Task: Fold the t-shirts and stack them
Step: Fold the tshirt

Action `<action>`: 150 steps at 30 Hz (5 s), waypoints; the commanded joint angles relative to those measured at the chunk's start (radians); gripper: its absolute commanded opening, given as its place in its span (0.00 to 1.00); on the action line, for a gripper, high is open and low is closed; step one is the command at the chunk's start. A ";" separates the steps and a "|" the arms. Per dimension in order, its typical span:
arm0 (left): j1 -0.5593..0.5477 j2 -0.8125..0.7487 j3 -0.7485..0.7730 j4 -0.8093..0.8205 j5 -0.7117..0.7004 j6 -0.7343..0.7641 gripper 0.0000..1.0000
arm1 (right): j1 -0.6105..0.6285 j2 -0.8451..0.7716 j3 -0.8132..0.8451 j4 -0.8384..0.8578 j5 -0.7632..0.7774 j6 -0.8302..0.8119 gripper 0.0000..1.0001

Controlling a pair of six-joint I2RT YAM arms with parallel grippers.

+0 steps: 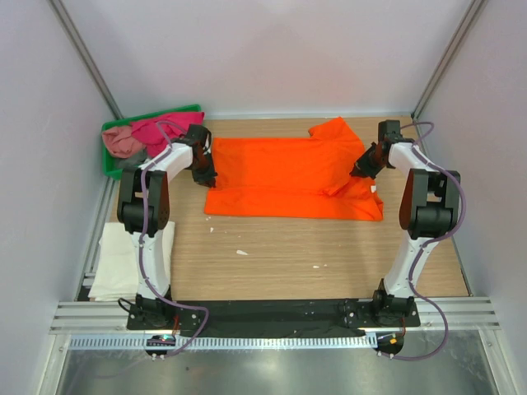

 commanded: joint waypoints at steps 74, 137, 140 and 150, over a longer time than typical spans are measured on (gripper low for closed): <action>-0.041 -0.222 -0.304 0.129 0.085 -0.113 0.29 | -0.074 -0.238 -0.290 0.039 0.112 -0.205 0.01; 0.034 -0.767 -0.737 -0.035 0.250 -0.116 0.59 | -0.097 -0.517 -0.401 -0.265 0.251 -0.263 0.31; 0.034 -0.805 -0.685 -0.055 0.184 -0.090 0.63 | -0.094 -0.524 -0.355 -0.224 0.155 -0.257 0.32; 0.024 -0.592 -0.712 0.141 0.263 -0.136 0.50 | -0.083 -0.417 -0.488 -0.038 -0.020 -0.153 0.21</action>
